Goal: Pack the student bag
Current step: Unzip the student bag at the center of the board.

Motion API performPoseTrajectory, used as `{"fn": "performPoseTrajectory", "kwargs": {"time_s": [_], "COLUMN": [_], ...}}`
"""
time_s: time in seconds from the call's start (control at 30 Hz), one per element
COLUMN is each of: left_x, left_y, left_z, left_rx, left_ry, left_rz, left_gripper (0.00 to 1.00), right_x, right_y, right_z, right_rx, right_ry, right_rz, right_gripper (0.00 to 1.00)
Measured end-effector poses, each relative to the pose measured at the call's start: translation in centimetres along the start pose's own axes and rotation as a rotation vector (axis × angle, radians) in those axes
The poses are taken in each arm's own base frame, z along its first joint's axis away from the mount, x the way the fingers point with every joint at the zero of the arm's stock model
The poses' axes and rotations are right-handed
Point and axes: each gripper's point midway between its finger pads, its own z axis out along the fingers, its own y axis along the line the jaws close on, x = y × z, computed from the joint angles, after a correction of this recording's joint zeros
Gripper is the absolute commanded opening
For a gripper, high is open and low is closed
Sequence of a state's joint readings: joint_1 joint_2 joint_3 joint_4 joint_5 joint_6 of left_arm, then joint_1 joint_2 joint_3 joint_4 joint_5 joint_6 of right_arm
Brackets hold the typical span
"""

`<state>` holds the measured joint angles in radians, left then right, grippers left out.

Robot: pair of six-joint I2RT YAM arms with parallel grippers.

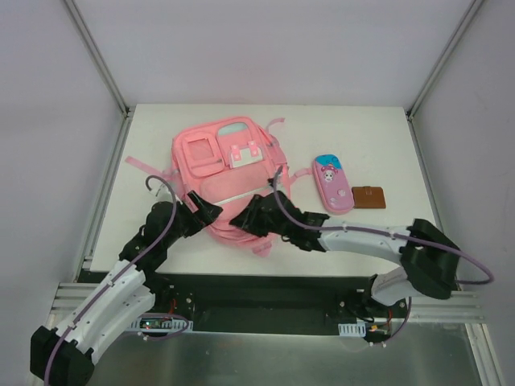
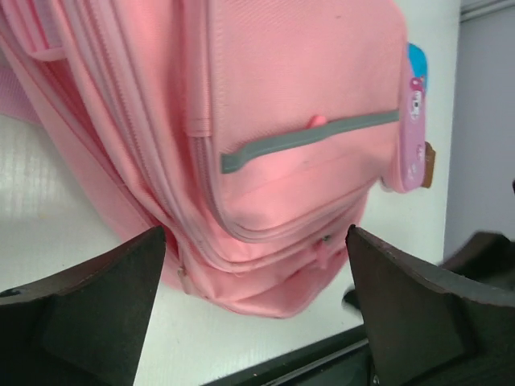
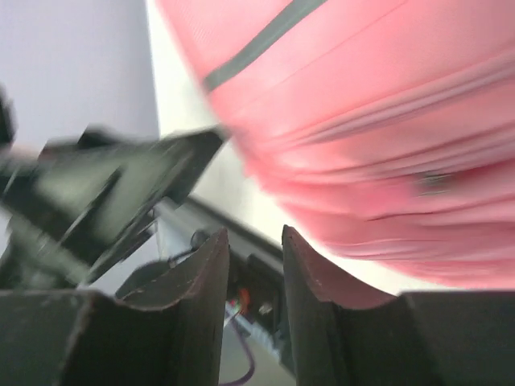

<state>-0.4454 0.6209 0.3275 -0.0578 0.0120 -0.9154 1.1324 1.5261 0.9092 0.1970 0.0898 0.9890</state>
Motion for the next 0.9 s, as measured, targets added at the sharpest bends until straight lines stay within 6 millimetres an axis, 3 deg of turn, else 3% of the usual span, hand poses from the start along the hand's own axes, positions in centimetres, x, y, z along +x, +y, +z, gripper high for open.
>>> {"fn": "performPoseTrajectory", "kwargs": {"time_s": [0.13,0.2,0.33,0.47,0.63,0.77,0.9], "left_x": [-1.8,-2.3,-2.3,-1.3,1.4,3.6,5.3], "left_y": [-1.9,-2.5,-4.4,-6.5,-8.0,-9.1,-9.4], "left_z": [-2.0,-2.6,-3.1,-2.6,-2.1,-1.9,-1.7], "left_rx": [0.049,0.066,0.107,0.175,0.276,0.344,0.371], "left_ry": [-0.054,-0.07,-0.01,0.116,0.28,0.395,0.471], "left_rz": [0.069,0.096,0.191,0.3,0.392,0.442,0.471], "left_gripper": [0.99,0.99,0.99,0.99,0.99,0.89,0.87], "right_x": [-6.5,-9.3,-12.9,-14.4,-14.8,-14.3,-13.8], "right_y": [-4.5,-6.0,-8.1,-10.7,-13.7,-15.2,-15.4], "right_z": [-4.1,-5.8,-7.8,-7.9,-6.2,-4.2,-3.2], "right_rx": [0.078,0.108,0.152,0.2,0.234,0.229,0.202], "right_ry": [-0.174,-0.25,-0.326,-0.311,-0.222,-0.134,-0.088], "right_rz": [0.038,0.051,0.071,0.108,0.173,0.207,0.207], "right_gripper": [0.5,0.5,0.5,0.49,0.47,0.42,0.42]}}
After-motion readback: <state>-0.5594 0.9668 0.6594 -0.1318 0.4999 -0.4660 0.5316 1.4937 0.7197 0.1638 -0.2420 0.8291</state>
